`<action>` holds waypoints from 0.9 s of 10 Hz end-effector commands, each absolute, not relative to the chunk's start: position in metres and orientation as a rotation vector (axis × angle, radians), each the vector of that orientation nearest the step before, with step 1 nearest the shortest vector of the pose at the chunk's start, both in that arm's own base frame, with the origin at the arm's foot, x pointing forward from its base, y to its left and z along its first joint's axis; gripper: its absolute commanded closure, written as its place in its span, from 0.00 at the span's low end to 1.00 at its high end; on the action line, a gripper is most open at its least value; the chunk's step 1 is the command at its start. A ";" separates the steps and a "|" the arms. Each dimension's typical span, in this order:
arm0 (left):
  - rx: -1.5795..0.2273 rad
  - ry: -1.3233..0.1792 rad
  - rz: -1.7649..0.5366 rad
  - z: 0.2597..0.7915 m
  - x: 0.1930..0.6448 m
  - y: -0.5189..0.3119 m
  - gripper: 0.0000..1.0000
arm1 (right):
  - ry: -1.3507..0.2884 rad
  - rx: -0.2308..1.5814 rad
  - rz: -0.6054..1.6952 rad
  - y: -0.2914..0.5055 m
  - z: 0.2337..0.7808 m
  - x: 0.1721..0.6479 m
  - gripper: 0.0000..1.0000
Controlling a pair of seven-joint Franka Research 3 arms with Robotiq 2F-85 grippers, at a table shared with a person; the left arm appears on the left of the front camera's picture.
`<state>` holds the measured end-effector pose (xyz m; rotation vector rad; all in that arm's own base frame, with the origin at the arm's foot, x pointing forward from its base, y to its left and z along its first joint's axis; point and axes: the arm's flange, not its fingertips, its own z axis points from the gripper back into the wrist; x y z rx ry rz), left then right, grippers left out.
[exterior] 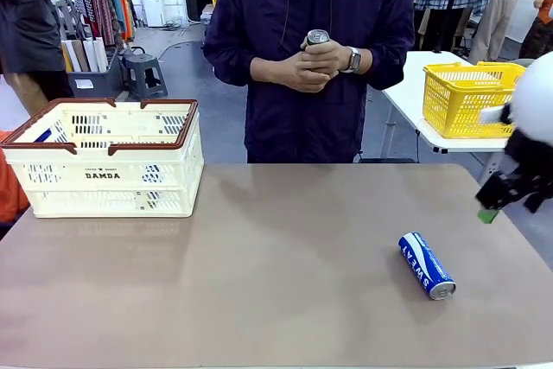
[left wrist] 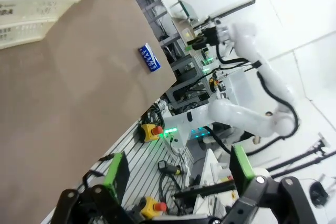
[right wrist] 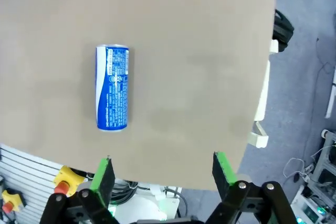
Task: Place the drinks into the Shopping basket.
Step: Pick up one drink and place it into the Shopping basket.
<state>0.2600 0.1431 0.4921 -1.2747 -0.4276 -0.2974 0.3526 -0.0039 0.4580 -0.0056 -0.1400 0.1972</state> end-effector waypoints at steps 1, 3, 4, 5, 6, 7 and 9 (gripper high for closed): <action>-1.293 -0.430 -0.289 0.495 0.259 0.144 0.00 | -0.038 0.005 0.221 -0.004 0.436 0.386 0.00; -1.293 -0.430 -0.289 0.495 0.259 0.144 0.00 | -0.019 0.006 0.220 0.012 0.409 0.394 0.00; -1.293 -0.430 -0.289 0.495 0.259 0.144 0.00 | -0.033 0.017 0.199 0.018 0.400 0.398 0.00; -1.293 -0.430 -0.289 0.495 0.259 0.144 0.00 | -0.044 0.050 0.163 0.020 0.391 0.402 0.00; -1.293 -0.430 -0.289 0.495 0.259 0.144 0.00 | -0.042 0.089 0.108 0.023 0.383 0.408 0.00; -1.293 -0.430 -0.289 0.495 0.259 0.144 0.00 | -0.107 0.128 -0.023 0.026 0.386 0.411 0.00; -1.293 -0.430 -0.289 0.495 0.259 0.144 0.00 | -0.012 0.047 0.181 0.018 0.386 0.399 0.00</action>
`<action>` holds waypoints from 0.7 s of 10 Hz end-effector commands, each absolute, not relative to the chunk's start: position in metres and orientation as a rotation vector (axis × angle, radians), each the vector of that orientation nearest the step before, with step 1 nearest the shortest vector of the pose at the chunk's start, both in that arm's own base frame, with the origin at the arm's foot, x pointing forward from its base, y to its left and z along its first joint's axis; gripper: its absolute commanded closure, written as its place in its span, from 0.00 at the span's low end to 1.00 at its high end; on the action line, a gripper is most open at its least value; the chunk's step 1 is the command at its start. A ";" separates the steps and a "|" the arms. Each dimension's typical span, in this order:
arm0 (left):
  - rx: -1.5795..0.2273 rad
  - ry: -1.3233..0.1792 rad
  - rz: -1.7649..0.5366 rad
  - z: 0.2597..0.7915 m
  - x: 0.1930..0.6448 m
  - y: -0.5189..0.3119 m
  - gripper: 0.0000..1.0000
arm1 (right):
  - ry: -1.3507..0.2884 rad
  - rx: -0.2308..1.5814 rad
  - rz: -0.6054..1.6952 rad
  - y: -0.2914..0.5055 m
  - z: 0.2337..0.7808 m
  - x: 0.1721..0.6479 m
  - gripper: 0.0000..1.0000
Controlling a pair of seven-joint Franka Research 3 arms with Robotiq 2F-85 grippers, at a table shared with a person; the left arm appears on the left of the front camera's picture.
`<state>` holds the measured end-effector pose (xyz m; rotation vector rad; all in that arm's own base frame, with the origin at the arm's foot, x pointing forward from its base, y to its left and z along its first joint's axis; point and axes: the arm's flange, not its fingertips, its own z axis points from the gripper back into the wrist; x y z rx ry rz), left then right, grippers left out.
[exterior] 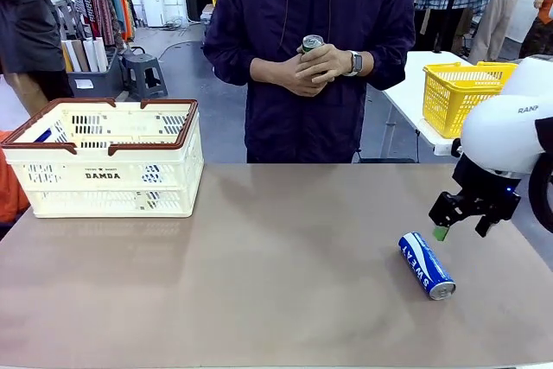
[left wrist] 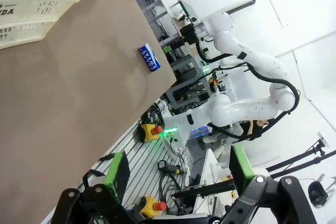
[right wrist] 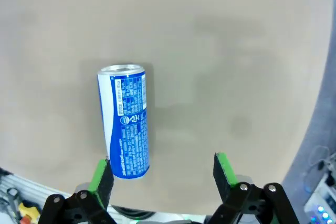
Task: Place the drinks into the Shopping basket.
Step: Pick up one drink and place it into the Shopping basket.
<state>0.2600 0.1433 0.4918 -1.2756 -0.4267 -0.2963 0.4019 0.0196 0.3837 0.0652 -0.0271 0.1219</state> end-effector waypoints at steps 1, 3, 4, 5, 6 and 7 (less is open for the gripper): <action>-1.293 -0.430 -0.289 0.495 0.259 0.144 0.00 | -0.036 0.077 0.102 0.019 0.384 0.403 0.00; -1.293 -0.430 -0.289 0.495 0.259 0.144 0.00 | -0.041 0.073 0.098 0.051 0.369 0.409 0.00; -1.293 -0.430 -0.289 0.495 0.259 0.144 0.00 | -0.038 0.076 0.106 0.065 0.366 0.409 0.00; -1.293 -0.430 -0.289 0.495 0.259 0.144 0.00 | -0.038 0.074 0.112 0.080 0.362 0.408 0.00; -1.293 -0.430 -0.289 0.495 0.259 0.144 0.00 | -0.037 0.063 0.111 0.084 0.360 0.408 0.00; -1.293 -0.430 -0.289 0.495 0.259 0.144 0.00 | -0.033 0.057 0.095 0.084 0.357 0.410 0.00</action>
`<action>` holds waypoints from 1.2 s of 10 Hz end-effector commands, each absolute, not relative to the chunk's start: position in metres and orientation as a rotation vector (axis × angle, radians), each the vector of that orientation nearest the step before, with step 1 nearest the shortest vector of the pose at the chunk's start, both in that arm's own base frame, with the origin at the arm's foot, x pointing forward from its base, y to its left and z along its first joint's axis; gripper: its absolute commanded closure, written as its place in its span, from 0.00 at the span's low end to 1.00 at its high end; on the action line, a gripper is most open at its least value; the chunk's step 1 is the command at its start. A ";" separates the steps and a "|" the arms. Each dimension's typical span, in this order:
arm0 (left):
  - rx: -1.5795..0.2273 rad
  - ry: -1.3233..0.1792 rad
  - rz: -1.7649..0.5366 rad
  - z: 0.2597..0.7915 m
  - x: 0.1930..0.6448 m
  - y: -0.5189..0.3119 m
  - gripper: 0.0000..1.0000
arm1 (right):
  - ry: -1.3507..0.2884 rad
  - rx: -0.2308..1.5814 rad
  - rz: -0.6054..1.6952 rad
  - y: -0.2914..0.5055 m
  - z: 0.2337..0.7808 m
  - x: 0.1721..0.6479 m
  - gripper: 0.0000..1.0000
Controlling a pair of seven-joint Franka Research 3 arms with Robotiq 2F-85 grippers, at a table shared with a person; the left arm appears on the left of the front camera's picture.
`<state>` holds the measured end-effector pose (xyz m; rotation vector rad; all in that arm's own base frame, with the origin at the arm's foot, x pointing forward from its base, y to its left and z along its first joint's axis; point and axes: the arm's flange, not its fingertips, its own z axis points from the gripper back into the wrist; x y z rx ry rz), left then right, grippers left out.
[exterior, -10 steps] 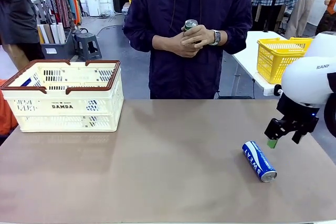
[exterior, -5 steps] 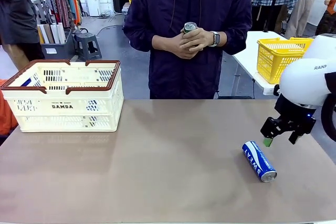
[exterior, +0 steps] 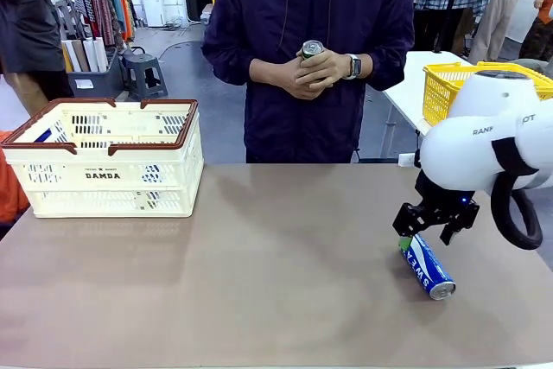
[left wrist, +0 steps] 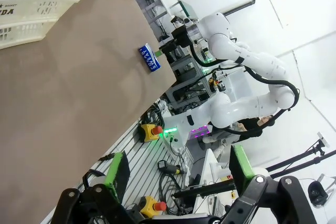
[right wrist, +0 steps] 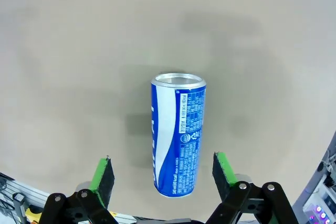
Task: Place the drinks into the Shopping basket.
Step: Pick up one drink and place it into the Shopping basket.
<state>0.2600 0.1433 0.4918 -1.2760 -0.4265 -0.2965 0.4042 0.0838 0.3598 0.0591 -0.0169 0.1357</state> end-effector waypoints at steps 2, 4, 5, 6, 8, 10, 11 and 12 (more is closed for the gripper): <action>-1.293 -0.430 -0.289 0.495 0.259 0.144 0.00 | -0.040 0.027 0.097 0.086 0.348 0.412 0.00; -1.293 -0.430 -0.289 0.495 0.259 0.144 0.00 | -0.040 0.039 0.089 0.084 0.336 0.412 0.00; -1.293 -0.430 -0.289 0.495 0.259 0.144 0.00 | -0.026 0.044 0.083 0.082 0.325 0.413 0.00; -1.293 -0.430 -0.289 0.495 0.259 0.144 0.00 | -0.019 0.047 0.067 0.079 0.314 0.414 0.00; -1.293 -0.430 -0.289 0.495 0.259 0.144 0.00 | -0.026 -0.002 0.027 0.074 0.302 0.413 0.00; -1.293 -0.430 -0.289 0.495 0.259 0.144 0.00 | -0.038 0.016 0.061 0.076 0.300 0.411 0.00; -1.293 -0.430 -0.289 0.495 0.259 0.144 0.00 | -0.024 0.024 0.066 0.076 0.300 0.410 0.60; -1.293 -0.430 -0.289 0.495 0.259 0.144 0.00 | -0.019 0.018 0.065 0.074 0.299 0.411 1.00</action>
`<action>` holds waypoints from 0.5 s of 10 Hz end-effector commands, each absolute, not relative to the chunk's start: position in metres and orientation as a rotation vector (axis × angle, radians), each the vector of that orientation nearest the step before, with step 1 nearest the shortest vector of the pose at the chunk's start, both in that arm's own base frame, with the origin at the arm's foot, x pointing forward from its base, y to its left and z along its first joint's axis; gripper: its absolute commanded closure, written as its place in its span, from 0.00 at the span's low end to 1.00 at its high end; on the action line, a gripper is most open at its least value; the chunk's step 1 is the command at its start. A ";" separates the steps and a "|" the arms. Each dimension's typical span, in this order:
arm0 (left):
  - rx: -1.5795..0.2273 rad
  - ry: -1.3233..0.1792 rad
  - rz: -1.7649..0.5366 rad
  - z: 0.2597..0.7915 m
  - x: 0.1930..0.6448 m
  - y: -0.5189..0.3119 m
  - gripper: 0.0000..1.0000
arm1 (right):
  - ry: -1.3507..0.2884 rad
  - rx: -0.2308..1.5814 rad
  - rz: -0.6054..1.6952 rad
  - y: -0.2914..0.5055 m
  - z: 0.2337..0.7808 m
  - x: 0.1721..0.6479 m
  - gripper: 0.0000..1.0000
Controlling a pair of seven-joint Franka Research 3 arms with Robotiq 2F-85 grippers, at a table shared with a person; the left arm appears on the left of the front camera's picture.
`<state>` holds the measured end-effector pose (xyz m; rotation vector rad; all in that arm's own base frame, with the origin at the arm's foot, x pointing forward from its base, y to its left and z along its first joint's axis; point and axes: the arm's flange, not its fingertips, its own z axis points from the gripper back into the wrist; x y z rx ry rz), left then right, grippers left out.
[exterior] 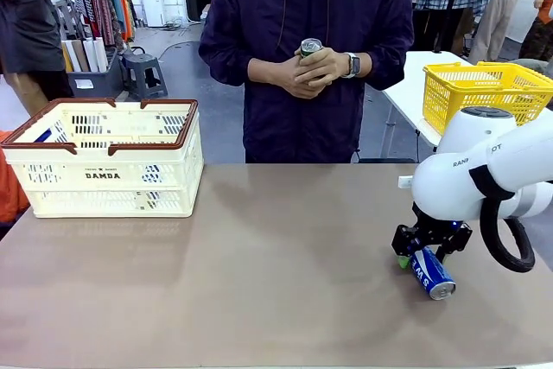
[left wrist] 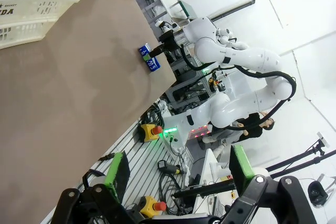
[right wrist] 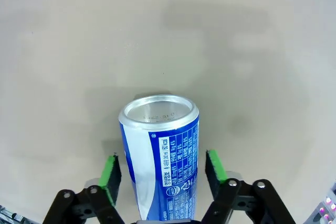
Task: Place the drinks into the Shopping basket.
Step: Pick up one drink and place it into the Shopping basket.
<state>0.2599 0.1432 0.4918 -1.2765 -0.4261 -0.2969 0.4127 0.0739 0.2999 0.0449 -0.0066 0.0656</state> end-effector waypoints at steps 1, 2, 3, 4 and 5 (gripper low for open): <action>-1.293 -0.430 -0.289 0.495 0.259 0.144 0.00 | -0.019 0.020 0.067 0.074 0.300 0.412 1.00; -1.293 -0.430 -0.289 0.495 0.259 0.144 0.00 | -0.014 0.018 0.068 0.074 0.299 0.411 1.00; -1.293 -0.430 -0.289 0.495 0.259 0.144 0.00 | -0.012 0.015 0.069 0.074 0.300 0.409 1.00; -1.293 -0.430 -0.289 0.495 0.259 0.144 0.00 | -0.010 0.015 0.068 0.074 0.300 0.410 1.00; -1.293 -0.430 -0.289 0.495 0.259 0.144 0.00 | -0.006 0.016 0.065 0.073 0.300 0.410 1.00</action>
